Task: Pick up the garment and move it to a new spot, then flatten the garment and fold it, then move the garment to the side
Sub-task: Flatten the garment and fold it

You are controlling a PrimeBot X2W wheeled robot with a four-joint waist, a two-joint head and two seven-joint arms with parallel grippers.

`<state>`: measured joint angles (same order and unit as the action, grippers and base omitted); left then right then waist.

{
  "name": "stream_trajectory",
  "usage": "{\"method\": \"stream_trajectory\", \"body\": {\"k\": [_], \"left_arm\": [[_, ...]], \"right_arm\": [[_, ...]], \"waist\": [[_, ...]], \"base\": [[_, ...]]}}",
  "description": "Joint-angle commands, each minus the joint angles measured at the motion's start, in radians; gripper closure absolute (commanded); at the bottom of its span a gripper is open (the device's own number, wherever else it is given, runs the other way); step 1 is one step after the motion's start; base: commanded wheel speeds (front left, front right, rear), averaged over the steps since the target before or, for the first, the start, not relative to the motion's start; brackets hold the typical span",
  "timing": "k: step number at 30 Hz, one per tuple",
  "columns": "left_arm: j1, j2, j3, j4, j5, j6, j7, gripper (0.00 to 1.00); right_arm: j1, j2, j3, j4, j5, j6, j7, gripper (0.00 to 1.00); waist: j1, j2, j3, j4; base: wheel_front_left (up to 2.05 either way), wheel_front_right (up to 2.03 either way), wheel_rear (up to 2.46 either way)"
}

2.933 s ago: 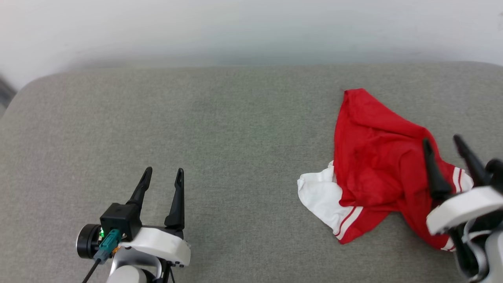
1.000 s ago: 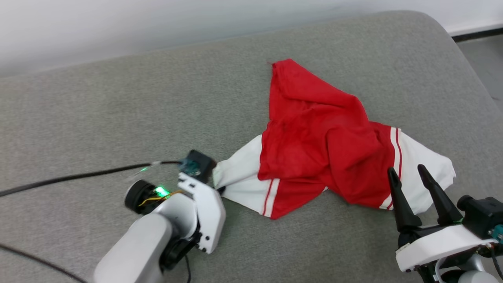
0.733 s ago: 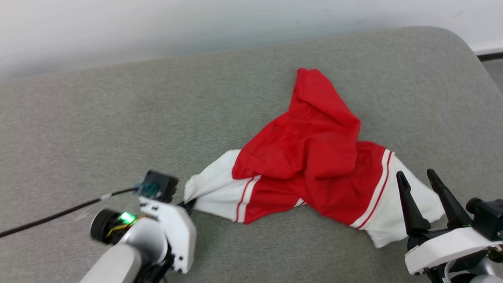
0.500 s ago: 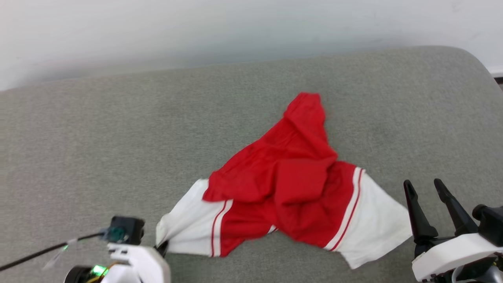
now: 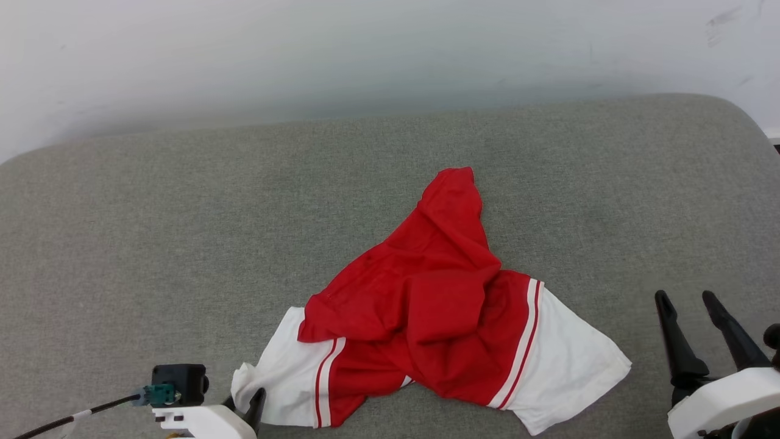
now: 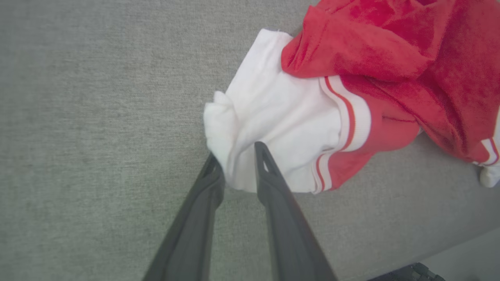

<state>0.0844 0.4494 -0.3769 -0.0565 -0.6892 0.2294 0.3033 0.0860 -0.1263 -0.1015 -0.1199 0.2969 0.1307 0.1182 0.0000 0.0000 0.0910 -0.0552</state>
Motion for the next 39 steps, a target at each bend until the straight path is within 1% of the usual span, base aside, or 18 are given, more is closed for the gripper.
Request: {"method": "stream_trajectory", "body": {"k": [1,4,6,7,8,11,15,17,21,24,28,33,34,35,36,37,39], "left_arm": [[-0.019,0.000,0.008,0.004,0.012,-0.004,-0.021,0.00],[-0.045,-0.006,0.023,-0.004,0.037,0.001,-0.086,0.00],[-0.056,-0.012,0.033,-0.009,0.051,-0.007,-0.135,0.00],[-0.064,-0.011,0.037,-0.009,0.062,-0.007,-0.160,0.00],[-0.082,-0.019,0.045,-0.014,0.082,-0.010,-0.219,0.00],[-0.106,-0.031,0.048,-0.021,0.124,-0.011,-0.307,0.00],[-0.137,-0.043,0.050,-0.040,0.170,0.001,-0.394,0.00],[-0.149,-0.049,0.049,-0.055,0.188,0.006,-0.419,0.00],[-0.163,-0.054,0.040,-0.089,0.207,0.019,-0.431,0.00],[-0.171,-0.058,0.033,-0.109,0.217,0.027,-0.430,0.00],[-0.181,-0.065,0.025,-0.113,0.217,0.028,-0.425,0.00],[-0.191,-0.064,0.018,-0.098,0.213,0.024,-0.415,0.00],[-0.192,-0.062,0.017,-0.096,0.213,0.022,-0.413,0.00],[-0.194,-0.058,0.014,-0.095,0.215,0.017,-0.413,0.00],[-0.193,-0.054,0.010,-0.088,0.214,0.017,-0.401,0.00],[-0.186,-0.049,0.012,-0.084,0.204,0.013,-0.390,0.00],[-0.177,-0.041,0.009,-0.078,0.184,0.001,-0.363,0.00]], "right_arm": [[0.009,-0.012,-0.009,-0.015,0.012,0.000,0.010,0.00],[0.018,-0.032,-0.032,-0.031,0.031,0.000,0.062,0.00],[0.028,-0.051,-0.041,-0.031,0.048,0.000,0.129,0.00],[0.030,-0.063,-0.049,-0.031,0.058,0.000,0.170,0.00],[0.044,-0.080,-0.057,-0.016,0.083,0.000,0.274,0.00],[0.050,-0.111,-0.075,0.004,0.122,0.000,0.425,0.00],[0.032,-0.124,-0.080,0.025,0.153,0.000,0.589,0.00],[0.014,-0.131,-0.077,0.037,0.157,0.000,0.641,0.00],[-0.030,-0.132,-0.051,0.086,0.165,0.000,0.687,0.00],[-0.074,-0.140,-0.021,0.146,0.175,0.000,0.698,0.00],[-0.124,-0.144,0.025,0.234,0.197,0.000,0.686,0.00],[-0.129,-0.131,0.073,0.316,0.231,0.000,0.712,0.00],[-0.127,-0.128,0.079,0.333,0.241,0.000,0.717,0.28],[-0.128,-0.127,0.083,0.346,0.249,0.000,0.724,0.64],[-0.130,-0.129,0.087,0.355,0.252,0.000,0.725,0.85],[-0.136,-0.132,0.089,0.357,0.262,0.000,0.714,1.00],[-0.149,-0.145,0.084,0.346,0.261,0.000,0.696,1.00]], "waist": [[0.0000,0.0000,-0.009,0.001],[0.0000,0.0000,-0.018,0.002],[0.0000,0.0000,-0.024,0.005],[0.0000,0.0000,-0.025,0.007],[0.0000,0.0000,-0.026,0.010],[0.0000,0.0000,-0.021,0.021],[0.0000,0.0000,-0.003,0.046],[0.0000,0.0000,0.010,0.061],[0.0000,0.0000,0.042,0.088],[0.0000,0.0000,0.069,0.104],[0.0000,0.0000,0.101,0.120],[0.0000,0.0000,0.118,0.128],[0.0000,0.0000,0.119,0.128],[0.0000,0.0000,0.120,0.127],[0.0000,0.0000,0.119,0.126],[0.0000,0.0000,0.113,0.118],[0.0000,0.0000,0.104,0.108]], "base": [[0.00,0.00,0.00],[0.00,0.00,0.00],[0.00,0.00,0.00],[0.00,0.00,0.00],[0.00,0.00,0.00],[0.00,0.00,0.00],[0.00,0.00,0.00],[0.00,0.00,0.00],[0.00,0.00,0.00],[0.00,0.00,0.00],[0.00,0.00,0.00],[0.00,0.00,0.00],[0.00,0.00,0.00],[0.00,0.00,0.00],[0.00,0.00,0.00],[0.00,0.00,0.00],[0.00,0.00,0.00]]}}
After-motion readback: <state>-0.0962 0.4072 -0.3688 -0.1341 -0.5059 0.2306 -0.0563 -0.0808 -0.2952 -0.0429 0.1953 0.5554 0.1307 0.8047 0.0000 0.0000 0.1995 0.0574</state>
